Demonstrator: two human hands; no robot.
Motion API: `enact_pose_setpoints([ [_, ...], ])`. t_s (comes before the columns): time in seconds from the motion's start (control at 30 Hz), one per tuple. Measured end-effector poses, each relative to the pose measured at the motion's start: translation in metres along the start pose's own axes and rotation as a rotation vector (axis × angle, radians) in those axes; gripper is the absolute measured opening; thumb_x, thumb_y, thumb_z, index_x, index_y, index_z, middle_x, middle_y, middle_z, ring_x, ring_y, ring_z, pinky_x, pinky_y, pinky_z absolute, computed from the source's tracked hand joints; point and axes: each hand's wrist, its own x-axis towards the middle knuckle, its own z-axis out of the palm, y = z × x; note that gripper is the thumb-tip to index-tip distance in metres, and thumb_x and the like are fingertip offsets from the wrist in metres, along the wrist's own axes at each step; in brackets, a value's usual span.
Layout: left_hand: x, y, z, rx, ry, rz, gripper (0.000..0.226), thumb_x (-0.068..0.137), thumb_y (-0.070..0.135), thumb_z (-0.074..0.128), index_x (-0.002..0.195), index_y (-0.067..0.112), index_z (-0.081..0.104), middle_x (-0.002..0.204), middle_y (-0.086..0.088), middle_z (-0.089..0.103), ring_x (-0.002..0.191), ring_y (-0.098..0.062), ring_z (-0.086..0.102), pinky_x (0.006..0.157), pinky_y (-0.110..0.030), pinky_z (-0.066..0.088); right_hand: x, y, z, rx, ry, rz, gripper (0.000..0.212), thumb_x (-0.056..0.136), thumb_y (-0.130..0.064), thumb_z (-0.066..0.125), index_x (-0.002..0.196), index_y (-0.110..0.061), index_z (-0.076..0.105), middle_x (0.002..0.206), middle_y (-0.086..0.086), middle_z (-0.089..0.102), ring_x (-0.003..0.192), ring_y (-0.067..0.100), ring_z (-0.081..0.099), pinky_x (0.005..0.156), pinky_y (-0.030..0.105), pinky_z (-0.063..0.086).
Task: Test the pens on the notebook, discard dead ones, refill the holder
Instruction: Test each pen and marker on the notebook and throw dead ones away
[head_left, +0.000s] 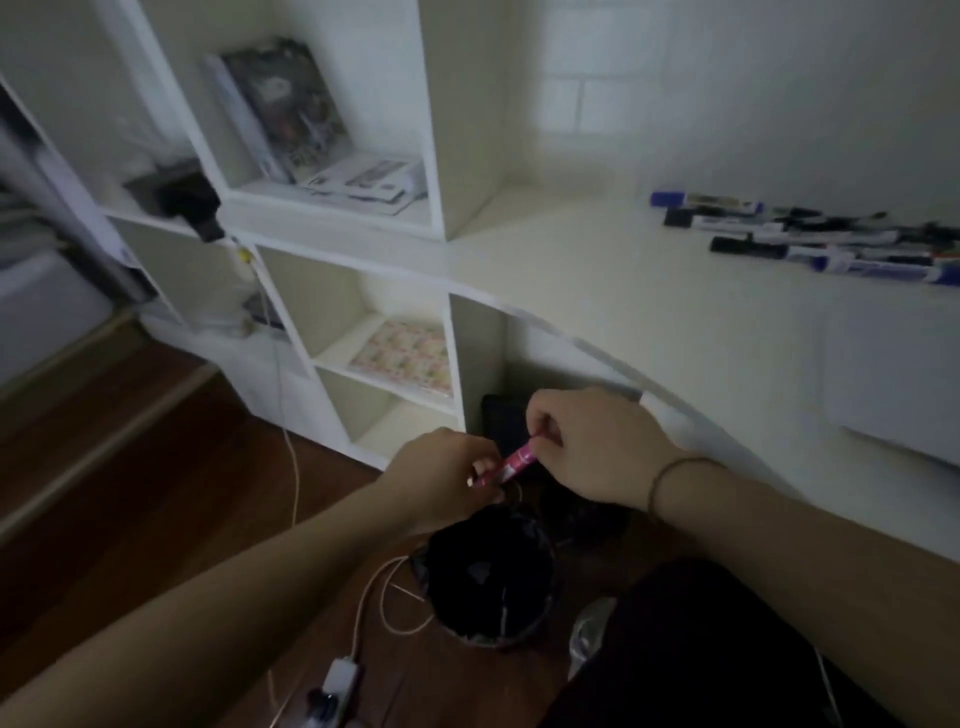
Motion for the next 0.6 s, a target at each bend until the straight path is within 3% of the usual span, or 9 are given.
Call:
enact_pose_setpoints([
  [0.13, -0.013, -0.034, 0.049, -0.043, -0.040, -0.137, 0.025, 0.080, 0.045, 0.068, 0.098, 0.028, 0.068, 0.094, 0.006, 0.070, 0.086, -0.017, 0.064, 0.071, -0.029, 0.051, 0.018, 0.007, 0.064, 0.013, -0.213, 0.181, 0.012, 0.087, -0.019, 0.051, 0.088, -0.030, 0.054, 0.089, -0.005, 0.061, 0.075, 0.016, 0.059, 0.066, 0.033, 0.051],
  [0.3, -0.016, -0.054, 0.103, 0.033, -0.071, -0.145, 0.033, 0.081, 0.048, 0.061, 0.107, 0.028, 0.066, 0.100, 0.005, 0.067, 0.091, -0.019, 0.063, 0.076, -0.031, 0.053, 0.009, 0.035, 0.125, 0.182, -0.354, 0.389, 0.022, 0.085, -0.018, 0.051, 0.102, -0.030, 0.056, 0.104, -0.002, 0.060, 0.087, 0.016, 0.060, 0.082, 0.035, 0.053],
  [0.5, -0.018, -0.073, 0.160, 0.063, -0.184, -0.199, 0.032, 0.084, 0.048, 0.059, 0.106, 0.026, 0.066, 0.102, 0.003, 0.067, 0.091, -0.020, 0.064, 0.070, -0.029, 0.050, -0.009, 0.043, 0.148, 0.126, -0.463, 0.377, 0.028, 0.090, -0.028, 0.051, 0.118, -0.026, 0.056, 0.115, -0.002, 0.059, 0.098, 0.015, 0.058, 0.085, 0.032, 0.052],
  [0.6, -0.021, -0.079, 0.183, -0.030, -0.137, -0.240, 0.047, 0.085, 0.060, 0.050, 0.118, 0.029, 0.060, 0.110, 0.005, 0.067, 0.097, -0.020, 0.064, 0.077, -0.031, 0.051, -0.017, 0.049, 0.150, 0.139, -0.500, 0.376, 0.032, 0.090, -0.033, 0.051, 0.121, -0.027, 0.054, 0.122, -0.003, 0.057, 0.107, 0.016, 0.056, 0.089, 0.032, 0.050],
])
